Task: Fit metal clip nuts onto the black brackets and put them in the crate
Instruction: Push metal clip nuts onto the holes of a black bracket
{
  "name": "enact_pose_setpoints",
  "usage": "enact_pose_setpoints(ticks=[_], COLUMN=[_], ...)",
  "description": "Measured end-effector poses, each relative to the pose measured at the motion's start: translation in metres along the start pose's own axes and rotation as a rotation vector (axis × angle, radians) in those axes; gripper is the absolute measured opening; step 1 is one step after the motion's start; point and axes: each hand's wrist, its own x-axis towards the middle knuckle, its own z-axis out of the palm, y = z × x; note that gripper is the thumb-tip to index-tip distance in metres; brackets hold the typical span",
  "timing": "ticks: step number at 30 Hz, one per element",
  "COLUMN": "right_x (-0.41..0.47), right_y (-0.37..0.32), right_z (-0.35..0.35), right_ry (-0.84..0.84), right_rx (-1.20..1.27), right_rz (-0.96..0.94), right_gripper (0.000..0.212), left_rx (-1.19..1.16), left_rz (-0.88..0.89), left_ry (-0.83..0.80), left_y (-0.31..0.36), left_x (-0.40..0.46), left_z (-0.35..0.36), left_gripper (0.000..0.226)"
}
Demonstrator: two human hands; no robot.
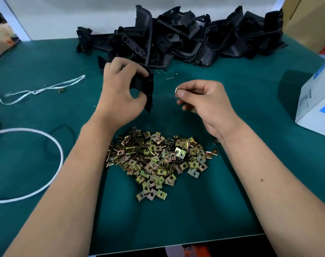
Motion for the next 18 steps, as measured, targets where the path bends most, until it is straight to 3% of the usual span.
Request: enact_pose_setpoints(ticks=[3,7,10,13,15,18], right_x=[0.001,0.002,0.001,-0.001,-0.003,-0.004], right_y=[-0.001,-0.001,-0.001,-0.002,-0.003,-0.004], right_z=[-0.002,-0.004,-0.002,0.002,0.003,0.007], right_ry=[0.012,0.043,0.077,0.081,0.042,-0.013], right_rx=[0.020,0.014,-0.002,0.031,0.081,0.128], right_rz=[0.033,0.063,0.075,0.059,0.073,0.134], right_gripper=[0.010,0.011,0.012,0.012,0.011,0.012], left_rx=[-0.045,-0.145,-0.058,0.087,0.138,0.122], left_rz=[0.013,-0.064,-0.080,0.025,0.004,-0.037], left_ry=[0.043,0.233,0.198,0.010,-0.072,-0.082], left_y=[-0.007,-0.003,-0.001,0.000,0.001,0.006], left_x=[0.003,0.002,0.000,-0.003,-0.005,-0.007], left_z=[-0.005,-0.003,0.007,0.020,0.026,0.029], left_gripper=[0.042,0.081,0.049,0.017,0.012,0.021])
